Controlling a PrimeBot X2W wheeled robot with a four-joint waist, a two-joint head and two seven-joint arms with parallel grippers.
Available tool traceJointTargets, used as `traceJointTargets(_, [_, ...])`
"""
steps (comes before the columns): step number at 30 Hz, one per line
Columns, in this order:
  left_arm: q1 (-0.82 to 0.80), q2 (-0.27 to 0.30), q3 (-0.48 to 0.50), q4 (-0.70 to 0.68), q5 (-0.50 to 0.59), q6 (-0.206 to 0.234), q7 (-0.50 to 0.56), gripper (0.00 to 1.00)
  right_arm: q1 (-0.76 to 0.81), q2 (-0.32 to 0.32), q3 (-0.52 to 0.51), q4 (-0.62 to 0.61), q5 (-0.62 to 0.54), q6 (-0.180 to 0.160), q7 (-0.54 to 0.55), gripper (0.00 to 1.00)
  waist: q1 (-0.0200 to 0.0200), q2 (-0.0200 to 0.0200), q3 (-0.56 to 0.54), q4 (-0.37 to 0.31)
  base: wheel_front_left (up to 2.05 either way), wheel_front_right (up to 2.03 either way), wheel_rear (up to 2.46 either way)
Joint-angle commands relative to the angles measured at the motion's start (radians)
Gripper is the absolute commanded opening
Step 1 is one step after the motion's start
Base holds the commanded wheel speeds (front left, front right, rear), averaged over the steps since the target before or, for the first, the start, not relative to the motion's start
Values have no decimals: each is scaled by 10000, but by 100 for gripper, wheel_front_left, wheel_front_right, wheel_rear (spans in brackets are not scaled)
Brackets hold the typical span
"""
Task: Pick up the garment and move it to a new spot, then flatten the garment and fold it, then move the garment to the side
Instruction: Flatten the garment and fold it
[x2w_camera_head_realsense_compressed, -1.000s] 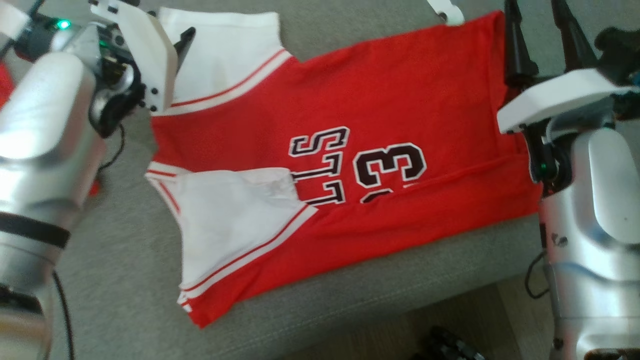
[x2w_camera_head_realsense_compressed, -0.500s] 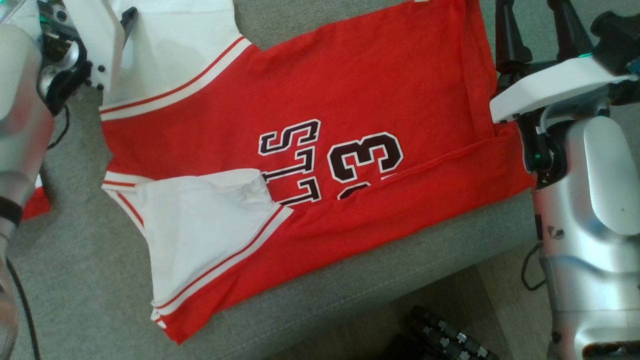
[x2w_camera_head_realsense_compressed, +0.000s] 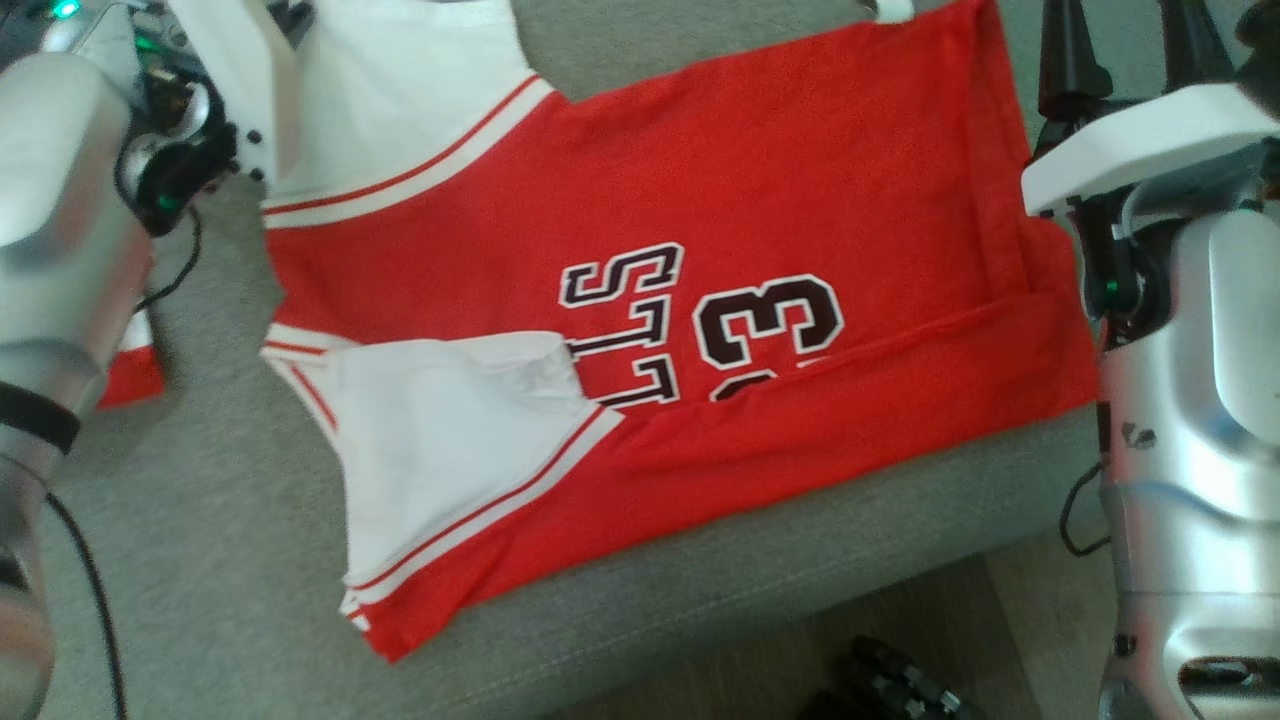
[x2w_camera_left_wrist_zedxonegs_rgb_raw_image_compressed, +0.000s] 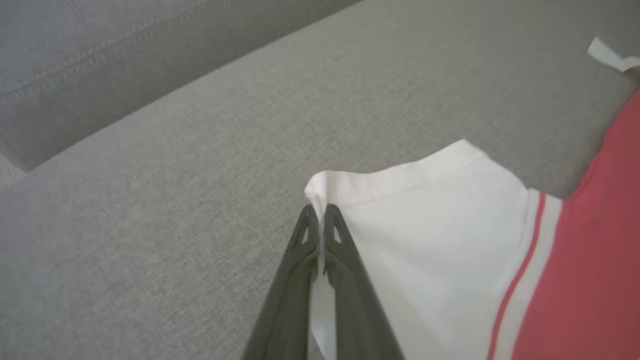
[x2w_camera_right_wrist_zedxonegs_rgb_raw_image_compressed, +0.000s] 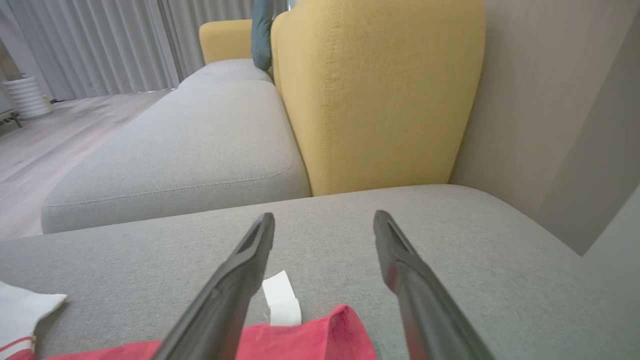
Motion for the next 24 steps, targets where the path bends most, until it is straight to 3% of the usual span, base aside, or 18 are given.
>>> traceJointTargets(1, [-354, 194, 294, -320, -43, 14, -255, 0, -279, -30, 68, -237, -102, 65, 49, 100, 0, 0, -199, 267, 0, 0, 0])
traceJointTargets(10, [142, -298, 201, -1122, -329, 14, -2046, 0, -729, -666, -301, 1241, -679, 65, 633, 100, 0, 0, -675, 1543, 0, 0, 0])
traceJointTargets(20, [509, -459, 4, -2331, -379, 126, -2155, 0, -1362, -1896, -652, 4004, -1487, 65, 1524, 100, 0, 0, -412, 2361, 0, 0, 0])
traceJointTargets(24, [475, -362, -47, -2591, -292, 246, -2106, 0, -1651, -2022, -1196, 4634, -2186, 65, 1590, 100, 0, 0, -287, 2415, 0, 0, 0])
